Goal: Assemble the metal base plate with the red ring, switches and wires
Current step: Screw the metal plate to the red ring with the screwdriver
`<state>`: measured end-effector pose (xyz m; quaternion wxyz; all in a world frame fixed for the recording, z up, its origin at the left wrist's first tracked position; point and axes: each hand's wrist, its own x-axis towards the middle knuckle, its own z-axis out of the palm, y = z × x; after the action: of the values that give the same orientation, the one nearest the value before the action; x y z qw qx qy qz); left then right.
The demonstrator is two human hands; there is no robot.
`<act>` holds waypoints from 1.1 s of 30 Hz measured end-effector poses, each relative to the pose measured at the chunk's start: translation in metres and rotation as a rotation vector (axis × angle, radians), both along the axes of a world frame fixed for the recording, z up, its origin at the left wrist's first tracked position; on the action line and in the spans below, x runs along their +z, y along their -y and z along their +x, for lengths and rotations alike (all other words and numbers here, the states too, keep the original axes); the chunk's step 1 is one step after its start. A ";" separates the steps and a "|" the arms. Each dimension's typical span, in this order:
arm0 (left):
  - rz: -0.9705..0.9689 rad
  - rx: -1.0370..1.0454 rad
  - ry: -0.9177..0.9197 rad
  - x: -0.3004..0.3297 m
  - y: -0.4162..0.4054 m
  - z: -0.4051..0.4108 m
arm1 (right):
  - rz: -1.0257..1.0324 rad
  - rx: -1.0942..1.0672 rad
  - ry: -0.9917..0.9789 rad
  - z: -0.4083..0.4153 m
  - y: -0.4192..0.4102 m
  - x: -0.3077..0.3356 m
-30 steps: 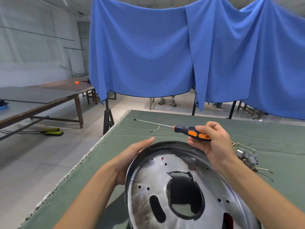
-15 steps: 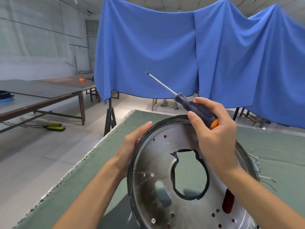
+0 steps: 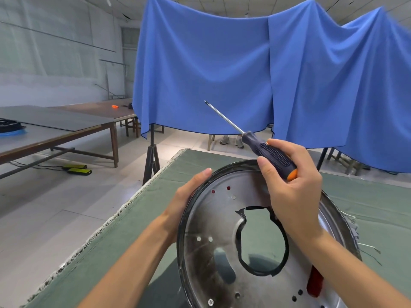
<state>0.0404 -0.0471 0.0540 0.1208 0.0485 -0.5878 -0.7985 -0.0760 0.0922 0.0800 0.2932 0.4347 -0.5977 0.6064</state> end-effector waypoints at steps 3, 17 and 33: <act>-0.013 0.031 -0.022 -0.002 0.001 -0.001 | 0.002 0.020 0.029 -0.001 0.001 0.001; -0.034 0.011 -0.012 -0.009 0.006 -0.003 | 0.022 0.025 0.104 -0.006 0.003 0.001; 0.148 0.228 -0.018 -0.028 0.023 -0.008 | -0.236 0.190 0.188 0.019 -0.025 0.046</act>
<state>0.0324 -0.0698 0.0263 0.2120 0.1168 -0.5167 -0.8212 -0.0568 0.1167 0.1260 0.2266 0.3930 -0.5034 0.7353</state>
